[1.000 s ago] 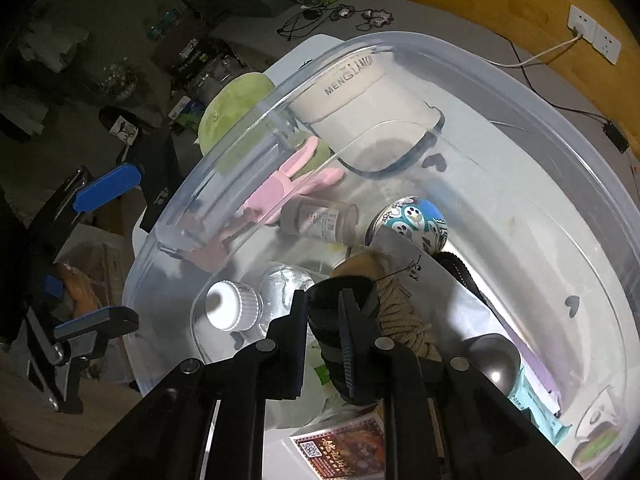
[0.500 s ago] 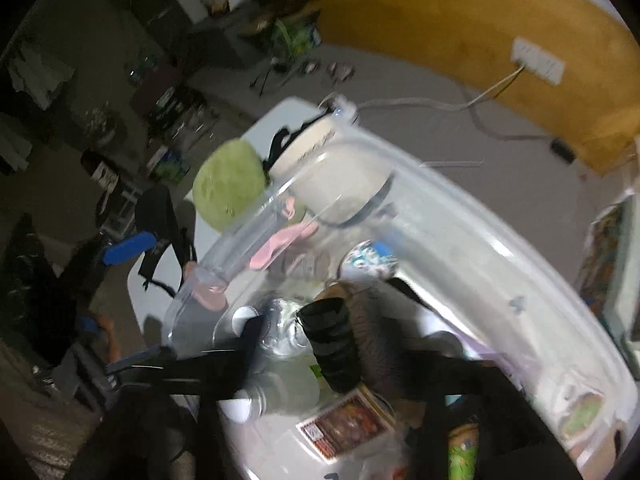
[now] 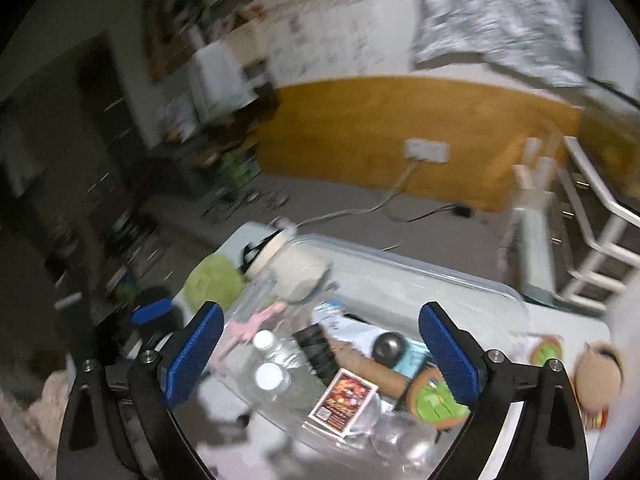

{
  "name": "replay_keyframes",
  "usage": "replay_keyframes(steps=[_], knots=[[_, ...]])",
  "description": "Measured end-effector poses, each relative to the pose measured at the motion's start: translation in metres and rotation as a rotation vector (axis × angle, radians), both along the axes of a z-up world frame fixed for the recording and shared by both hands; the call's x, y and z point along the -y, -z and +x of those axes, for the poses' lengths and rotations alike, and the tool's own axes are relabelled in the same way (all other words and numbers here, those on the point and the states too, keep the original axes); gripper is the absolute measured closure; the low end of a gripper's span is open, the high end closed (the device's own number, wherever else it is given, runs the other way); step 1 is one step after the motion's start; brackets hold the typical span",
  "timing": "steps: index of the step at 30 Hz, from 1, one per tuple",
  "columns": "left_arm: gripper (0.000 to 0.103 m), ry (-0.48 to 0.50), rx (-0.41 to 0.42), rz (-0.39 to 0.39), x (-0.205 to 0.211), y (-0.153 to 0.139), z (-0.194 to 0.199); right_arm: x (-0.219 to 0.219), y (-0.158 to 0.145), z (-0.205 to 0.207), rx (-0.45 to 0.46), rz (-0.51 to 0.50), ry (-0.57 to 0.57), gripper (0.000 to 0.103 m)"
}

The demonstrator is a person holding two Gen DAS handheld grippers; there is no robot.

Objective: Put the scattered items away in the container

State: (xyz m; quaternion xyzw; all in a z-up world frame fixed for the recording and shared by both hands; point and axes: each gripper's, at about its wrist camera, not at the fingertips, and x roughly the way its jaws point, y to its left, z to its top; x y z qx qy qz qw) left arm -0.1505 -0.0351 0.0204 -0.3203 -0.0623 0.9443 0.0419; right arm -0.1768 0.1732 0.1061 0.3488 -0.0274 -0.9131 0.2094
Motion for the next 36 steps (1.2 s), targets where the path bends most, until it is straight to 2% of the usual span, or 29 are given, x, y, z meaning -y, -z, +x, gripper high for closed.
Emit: replay_keyframes(steps=[3,5,9,18,23,27,36], knots=[[0.000,-0.065,0.003,-0.016,-0.002,-0.002,0.011,-0.010,0.002,0.026,-0.087,-0.035,0.063,0.000],[0.000,-0.092,-0.009,-0.033,-0.003,-0.002,0.019,-0.015,0.006,0.039,-0.125,-0.023,0.093,0.000],[0.000,-0.069,-0.061,-0.071,-0.007,-0.001,0.038,-0.027,0.018,0.056,-0.141,-0.028,0.184,0.000],[0.000,-0.042,-0.016,-0.064,-0.007,0.008,0.065,-0.022,0.052,0.105,-0.093,-0.029,0.269,0.000],[0.000,-0.025,-0.018,-0.043,-0.005,0.011,0.082,-0.007,0.067,0.133,-0.096,0.029,0.312,0.000],[0.000,-0.007,-0.014,-0.010,-0.002,0.012,0.090,-0.006,0.081,0.148,-0.063,0.011,0.339,0.000],[0.000,0.009,0.013,-0.025,0.002,0.026,0.105,0.003,0.106,0.174,-0.033,0.035,0.380,0.000]])
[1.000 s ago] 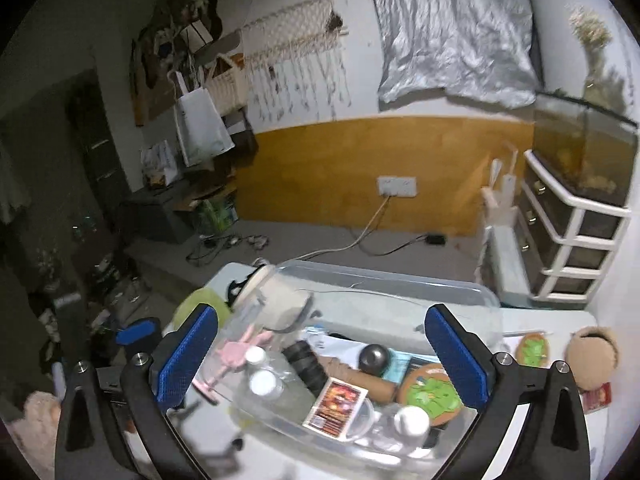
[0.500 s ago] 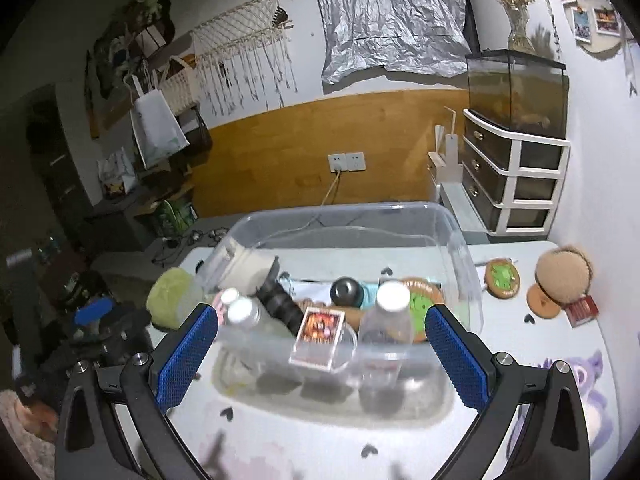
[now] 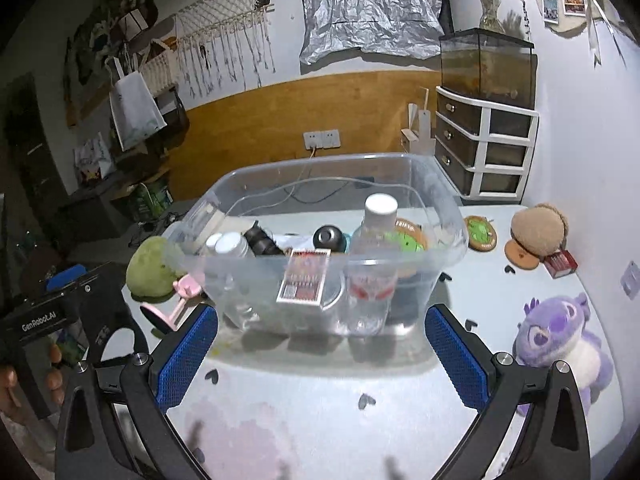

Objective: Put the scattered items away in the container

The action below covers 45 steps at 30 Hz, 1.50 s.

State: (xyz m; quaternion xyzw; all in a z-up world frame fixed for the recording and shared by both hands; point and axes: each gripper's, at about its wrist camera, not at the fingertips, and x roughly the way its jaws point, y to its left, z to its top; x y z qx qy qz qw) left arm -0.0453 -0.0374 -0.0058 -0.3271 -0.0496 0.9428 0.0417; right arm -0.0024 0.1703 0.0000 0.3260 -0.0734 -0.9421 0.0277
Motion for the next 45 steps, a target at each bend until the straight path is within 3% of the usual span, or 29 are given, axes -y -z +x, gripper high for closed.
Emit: replay_keyframes(steps=[11,15,21,29,45], knots=[[0.000,0.013,0.042,-0.004,0.003,0.026,0.023,0.001,0.029,0.027,0.034,-0.060,0.085,0.000],[0.000,0.026,0.058,-0.017,0.000,0.037,0.031,0.002,0.039,0.039,0.034,-0.122,0.080,0.000],[0.000,0.041,0.077,-0.006,-0.004,0.048,0.039,0.010,0.048,0.044,0.109,-0.124,0.052,0.000],[0.000,0.034,0.101,-0.007,-0.015,0.057,0.044,-0.002,0.059,0.048,0.179,-0.203,0.025,0.000],[0.000,0.006,0.123,0.007,-0.056,0.057,0.014,-0.043,0.063,0.020,0.217,-0.166,-0.006,0.000]])
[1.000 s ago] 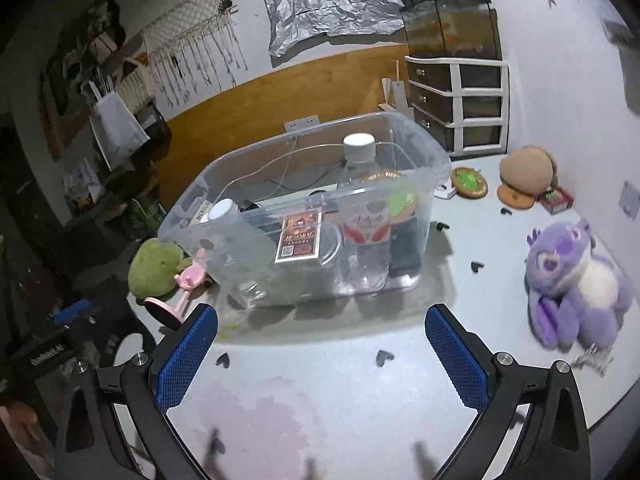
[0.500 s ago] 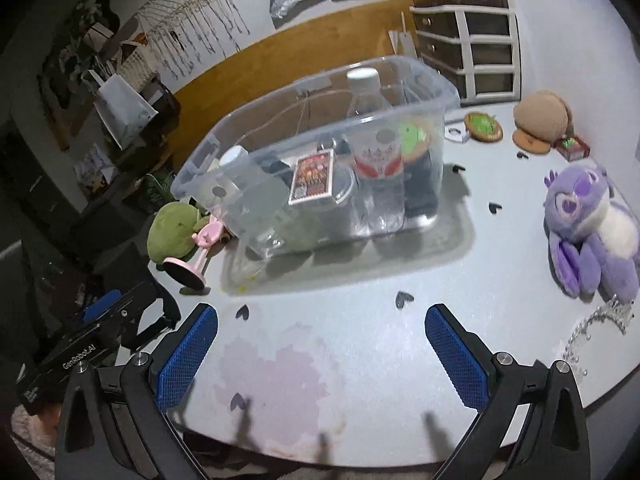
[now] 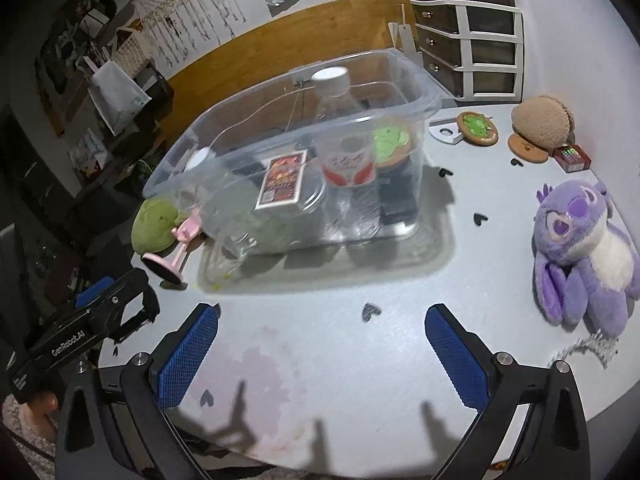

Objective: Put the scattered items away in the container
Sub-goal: 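Reach the right gripper toward the white plastic clip by the green coaster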

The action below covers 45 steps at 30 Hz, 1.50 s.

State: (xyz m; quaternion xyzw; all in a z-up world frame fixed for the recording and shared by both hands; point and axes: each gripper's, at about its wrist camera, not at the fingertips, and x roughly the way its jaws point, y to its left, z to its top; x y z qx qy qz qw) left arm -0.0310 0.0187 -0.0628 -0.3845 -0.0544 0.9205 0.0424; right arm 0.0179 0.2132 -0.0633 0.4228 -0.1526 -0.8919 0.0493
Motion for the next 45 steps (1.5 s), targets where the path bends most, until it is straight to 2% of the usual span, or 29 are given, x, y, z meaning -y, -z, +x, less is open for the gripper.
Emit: replay_keyframes(steps=[11,16,17,20,21,22,29,33,38,43,45], knots=[[0.000,-0.045,-0.026,0.018,-0.032,-0.011,-0.033,-0.060,-0.013,-0.048,-0.053,0.025,0.003,0.000],[0.000,-0.064,-0.024,0.019,-0.044,-0.014,-0.047,-0.103,-0.023,-0.084,-0.082,0.087,0.023,0.001],[0.000,-0.069,-0.023,0.016,-0.046,-0.014,-0.050,-0.111,-0.024,-0.093,-0.082,0.096,0.026,0.005],[0.000,-0.092,-0.019,0.008,-0.048,-0.015,-0.056,-0.140,-0.023,-0.129,-0.059,0.141,0.032,0.030],[0.000,-0.104,-0.018,0.009,-0.048,-0.015,-0.058,-0.149,-0.020,-0.145,-0.043,0.177,0.038,0.047],[0.000,-0.115,-0.015,0.011,-0.047,-0.015,-0.060,-0.158,-0.017,-0.159,-0.032,0.205,0.039,0.055],[0.000,-0.199,0.001,0.004,-0.042,-0.014,-0.068,-0.201,0.014,-0.260,0.012,0.314,0.026,0.061],[0.000,-0.238,0.017,-0.006,-0.041,-0.011,-0.068,-0.222,0.043,-0.315,0.078,0.317,0.032,0.067],[0.000,-0.283,0.030,-0.022,-0.039,-0.010,-0.066,-0.229,0.080,-0.361,0.158,0.295,0.019,0.067],[0.000,-0.329,0.050,-0.039,-0.035,-0.008,-0.067,-0.206,0.108,-0.388,0.183,0.240,-0.066,0.090],[0.000,-0.338,0.052,-0.046,-0.035,-0.009,-0.067,-0.194,0.119,-0.398,0.191,0.234,-0.104,0.091]])
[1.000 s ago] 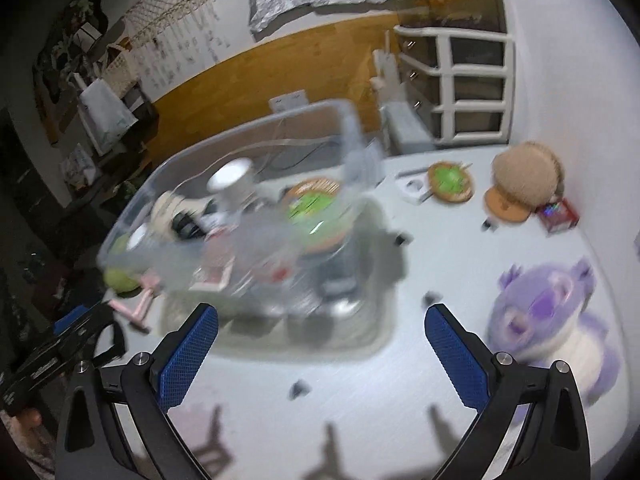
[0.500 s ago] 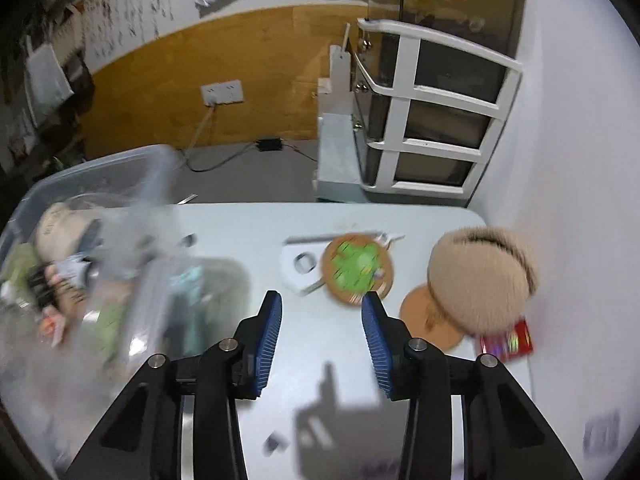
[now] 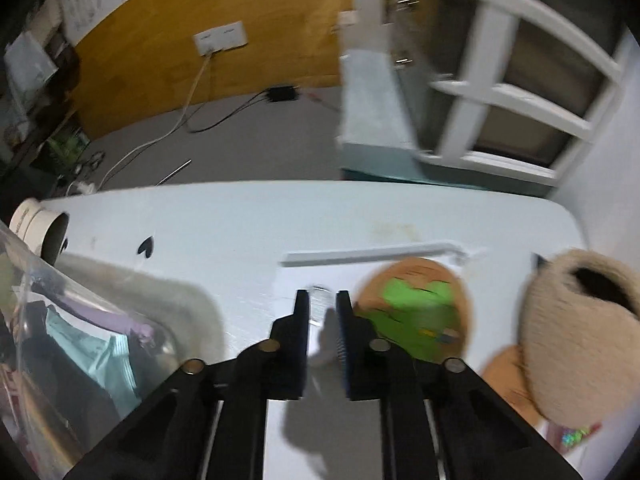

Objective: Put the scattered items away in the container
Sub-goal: 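Reach the right gripper toward the white plastic clip by the green coaster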

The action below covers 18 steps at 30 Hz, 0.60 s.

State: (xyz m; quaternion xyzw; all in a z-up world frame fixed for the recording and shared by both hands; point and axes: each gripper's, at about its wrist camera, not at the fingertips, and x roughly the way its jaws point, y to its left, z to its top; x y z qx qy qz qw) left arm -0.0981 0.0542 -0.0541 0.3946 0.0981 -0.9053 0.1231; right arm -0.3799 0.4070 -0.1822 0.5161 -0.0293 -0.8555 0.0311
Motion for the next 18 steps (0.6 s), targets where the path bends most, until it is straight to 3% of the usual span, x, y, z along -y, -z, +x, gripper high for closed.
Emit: replay_keyframes(steps=[7,10,14,18], knots=[[0.000,0.009,-0.002,-0.029,-0.008,-0.003,0.003,0.003,0.040,-0.014,0.087,-0.007,0.015,0.091],[0.000,0.014,-0.003,-0.023,-0.008,-0.003,0.003,-0.002,0.040,-0.007,0.106,-0.037,0.033,0.091],[0.000,0.020,-0.014,0.011,-0.008,-0.004,0.005,0.005,0.037,0.017,0.115,0.019,-0.004,0.091],[0.000,0.030,-0.039,0.029,-0.007,-0.008,0.012,0.002,0.036,0.051,0.157,-0.018,0.020,0.091]])
